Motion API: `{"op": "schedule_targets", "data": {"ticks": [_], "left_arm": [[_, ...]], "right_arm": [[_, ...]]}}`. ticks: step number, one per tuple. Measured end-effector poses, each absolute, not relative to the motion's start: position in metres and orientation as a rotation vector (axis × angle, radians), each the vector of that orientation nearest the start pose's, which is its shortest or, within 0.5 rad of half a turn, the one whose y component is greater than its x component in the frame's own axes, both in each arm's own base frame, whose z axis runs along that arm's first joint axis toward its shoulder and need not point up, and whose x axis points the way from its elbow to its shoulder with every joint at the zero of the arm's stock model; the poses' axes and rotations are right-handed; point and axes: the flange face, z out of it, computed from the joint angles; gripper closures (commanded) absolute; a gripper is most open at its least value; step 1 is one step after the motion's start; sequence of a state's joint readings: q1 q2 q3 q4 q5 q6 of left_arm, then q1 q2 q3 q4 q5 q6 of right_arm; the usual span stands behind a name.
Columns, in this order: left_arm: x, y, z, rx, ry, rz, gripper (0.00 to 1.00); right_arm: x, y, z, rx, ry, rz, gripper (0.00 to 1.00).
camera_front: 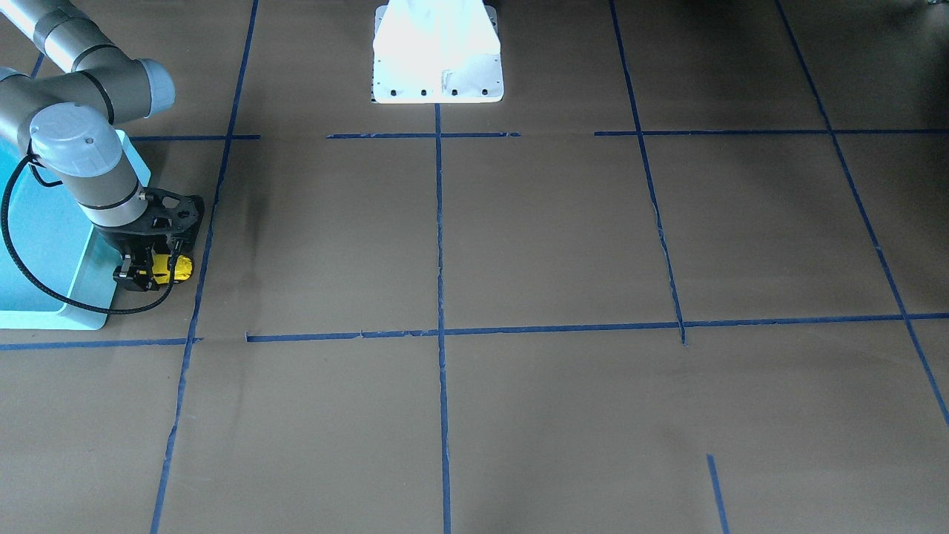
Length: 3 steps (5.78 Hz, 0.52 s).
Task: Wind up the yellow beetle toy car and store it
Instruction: 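Close the right gripper on the yellow car, then lift the car with the right gripper and carry it over the bin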
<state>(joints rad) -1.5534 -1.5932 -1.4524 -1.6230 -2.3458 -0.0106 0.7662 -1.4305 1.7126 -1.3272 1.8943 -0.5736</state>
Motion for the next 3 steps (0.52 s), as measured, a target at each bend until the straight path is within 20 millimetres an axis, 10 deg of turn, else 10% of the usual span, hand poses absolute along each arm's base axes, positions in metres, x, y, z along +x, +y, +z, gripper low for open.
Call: {"op": "schedule_targets", "data": {"ticks": [3], "left_arm": [[-0.052,-0.497,0.701,-0.060,0.804,-0.013,0.00]], "right_arm": [[-0.302,-0.449,0.442,0.607,-0.421,-1.383,1.00]]}}
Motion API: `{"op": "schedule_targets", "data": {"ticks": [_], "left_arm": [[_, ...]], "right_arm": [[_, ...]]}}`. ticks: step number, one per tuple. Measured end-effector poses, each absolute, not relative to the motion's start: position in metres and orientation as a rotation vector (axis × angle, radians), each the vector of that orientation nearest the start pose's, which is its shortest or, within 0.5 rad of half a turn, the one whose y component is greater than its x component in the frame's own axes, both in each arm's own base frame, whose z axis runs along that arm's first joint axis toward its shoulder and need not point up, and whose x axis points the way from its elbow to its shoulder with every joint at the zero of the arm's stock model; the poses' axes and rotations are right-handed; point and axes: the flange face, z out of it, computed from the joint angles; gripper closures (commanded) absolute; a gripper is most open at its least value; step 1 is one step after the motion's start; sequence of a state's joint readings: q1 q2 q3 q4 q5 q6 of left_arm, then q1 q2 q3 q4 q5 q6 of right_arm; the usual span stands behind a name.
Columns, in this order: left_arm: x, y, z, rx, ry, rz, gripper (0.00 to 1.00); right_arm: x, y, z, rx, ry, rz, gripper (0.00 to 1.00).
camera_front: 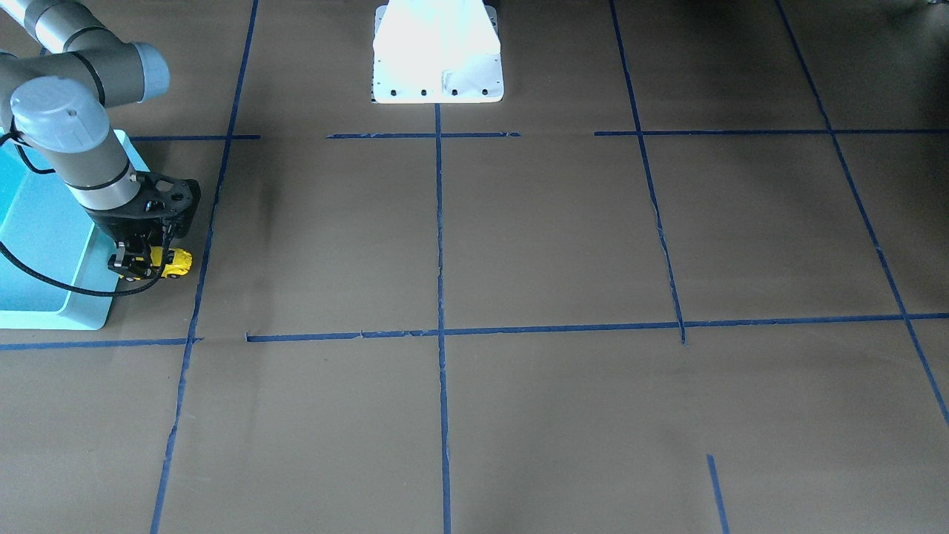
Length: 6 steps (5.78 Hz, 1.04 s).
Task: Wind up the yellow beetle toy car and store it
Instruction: 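Lift the car with the right gripper and carry it over the bin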
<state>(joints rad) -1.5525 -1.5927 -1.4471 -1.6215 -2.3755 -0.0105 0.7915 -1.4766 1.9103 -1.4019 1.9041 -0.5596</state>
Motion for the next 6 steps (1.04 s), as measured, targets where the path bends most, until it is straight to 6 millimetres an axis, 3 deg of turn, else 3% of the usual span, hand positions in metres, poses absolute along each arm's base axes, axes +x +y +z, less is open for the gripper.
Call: {"op": "schedule_targets", "data": {"ticks": [1,2,3,4,6], "left_arm": [[-0.052,-0.496,0.702,-0.061,0.805,-0.013,0.00],[-0.052,-0.496,0.703,-0.061,0.806,-0.012,0.00],[-0.052,-0.496,0.703,-0.062,0.806,-0.012,0.00],[-0.052,-0.496,0.704,-0.063,0.806,-0.012,0.00],[-0.052,-0.497,0.703,-0.062,0.805,-0.012,0.00]], "right_arm": [[-0.277,-0.428,0.405,0.618,-0.424,-1.378,0.99],[-0.255,-0.411,0.390,0.610,-0.428,-1.375,0.99],[-0.229,-0.392,0.396,0.586,-0.429,-1.376,1.00],[-0.204,-0.377,0.415,0.547,-0.428,-1.399,0.99],[-0.171,-0.363,0.489,0.442,-0.445,-1.433,0.98]]}}
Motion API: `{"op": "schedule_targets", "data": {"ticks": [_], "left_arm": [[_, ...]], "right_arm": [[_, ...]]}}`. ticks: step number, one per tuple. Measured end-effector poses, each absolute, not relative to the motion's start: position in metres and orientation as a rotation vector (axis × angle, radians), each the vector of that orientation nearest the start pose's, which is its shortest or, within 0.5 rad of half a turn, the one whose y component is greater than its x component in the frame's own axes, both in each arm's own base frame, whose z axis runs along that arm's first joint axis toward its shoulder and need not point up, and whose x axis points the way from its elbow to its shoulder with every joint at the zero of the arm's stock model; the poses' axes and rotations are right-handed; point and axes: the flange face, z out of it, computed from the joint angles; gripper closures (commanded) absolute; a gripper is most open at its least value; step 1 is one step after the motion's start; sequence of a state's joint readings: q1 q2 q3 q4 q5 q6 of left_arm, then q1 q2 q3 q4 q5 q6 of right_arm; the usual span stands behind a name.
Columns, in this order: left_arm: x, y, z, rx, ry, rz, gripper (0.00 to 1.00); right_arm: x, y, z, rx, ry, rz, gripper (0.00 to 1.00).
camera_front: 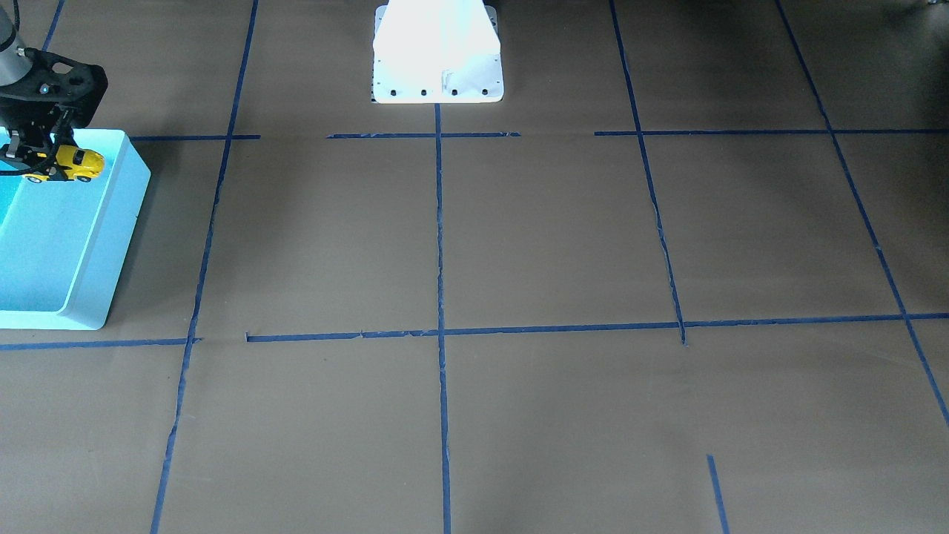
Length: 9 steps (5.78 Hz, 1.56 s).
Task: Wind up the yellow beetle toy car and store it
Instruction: 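Lift the car with the right gripper and carry it over the bin, then lower the car into the bin and open the right gripper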
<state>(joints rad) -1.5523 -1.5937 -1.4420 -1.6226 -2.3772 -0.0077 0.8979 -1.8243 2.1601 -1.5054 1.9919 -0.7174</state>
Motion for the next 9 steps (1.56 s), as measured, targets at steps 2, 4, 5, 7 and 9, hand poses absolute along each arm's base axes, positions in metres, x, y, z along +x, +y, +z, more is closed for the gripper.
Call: {"op": "schedule_targets", "data": {"ticks": [2,4,5,7,9], "left_arm": [[-0.052,-0.497,0.703,-0.060,0.805,-0.011,0.00],[-0.052,-0.497,0.702,-0.059,0.804,-0.010,0.00],[-0.052,-0.497,0.702,-0.058,0.804,-0.010,0.00],[-0.052,-0.496,0.702,-0.058,0.805,-0.009,0.00],[-0.052,-0.496,0.702,-0.059,0.804,-0.009,0.00]], "right_arm": [[-0.157,-0.368,0.564,0.441,-0.500,-1.427,0.98],[-0.164,-0.378,0.605,0.451,-0.509,-1.421,0.98],[-0.168,-0.382,0.614,0.460,-0.510,-1.414,0.98],[-0.181,-0.400,0.618,0.474,-0.510,-1.407,0.97],[-0.186,-0.407,0.617,0.477,-0.511,-1.399,0.93]]}}
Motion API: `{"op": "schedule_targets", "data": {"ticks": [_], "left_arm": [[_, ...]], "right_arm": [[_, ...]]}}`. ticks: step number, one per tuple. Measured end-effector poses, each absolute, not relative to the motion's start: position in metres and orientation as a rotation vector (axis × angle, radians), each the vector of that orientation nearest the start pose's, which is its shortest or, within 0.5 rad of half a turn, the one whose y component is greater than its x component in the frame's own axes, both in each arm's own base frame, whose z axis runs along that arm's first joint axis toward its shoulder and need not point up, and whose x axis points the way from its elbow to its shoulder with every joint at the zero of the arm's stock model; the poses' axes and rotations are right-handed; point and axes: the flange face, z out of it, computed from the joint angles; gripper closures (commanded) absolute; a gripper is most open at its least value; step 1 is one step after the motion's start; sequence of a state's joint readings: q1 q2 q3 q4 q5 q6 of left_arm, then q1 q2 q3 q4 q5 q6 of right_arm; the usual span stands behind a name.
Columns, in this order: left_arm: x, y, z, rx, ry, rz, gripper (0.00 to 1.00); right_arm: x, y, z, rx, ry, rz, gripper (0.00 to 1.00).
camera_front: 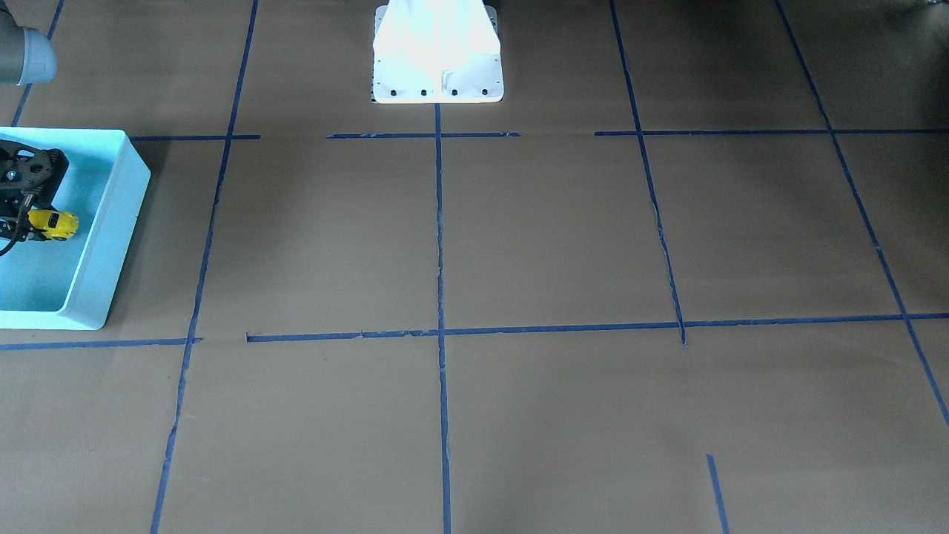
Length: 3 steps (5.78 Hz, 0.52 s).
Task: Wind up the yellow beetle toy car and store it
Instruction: 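Lower the car into the bin and open the right gripper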
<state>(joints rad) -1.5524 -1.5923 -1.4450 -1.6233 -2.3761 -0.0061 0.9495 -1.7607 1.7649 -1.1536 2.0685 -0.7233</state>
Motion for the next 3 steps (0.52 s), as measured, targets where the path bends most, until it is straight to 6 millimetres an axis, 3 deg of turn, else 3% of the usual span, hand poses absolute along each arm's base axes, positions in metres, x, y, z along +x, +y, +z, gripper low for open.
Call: {"op": "schedule_targets", "data": {"ticks": [1,3], "left_arm": [[-0.0524,-0.4962,0.7023,-0.059,0.804,-0.009,0.00],[-0.0524,-0.4963,0.7022,-0.058,0.805,-0.009,0.00]], "right_arm": [[-0.1870,-0.4069,0.6179,0.472,-0.513,-1.393,0.88],[-0.1888,-0.4062,0.6202,0.466,-0.516,-1.392,0.67]]}}
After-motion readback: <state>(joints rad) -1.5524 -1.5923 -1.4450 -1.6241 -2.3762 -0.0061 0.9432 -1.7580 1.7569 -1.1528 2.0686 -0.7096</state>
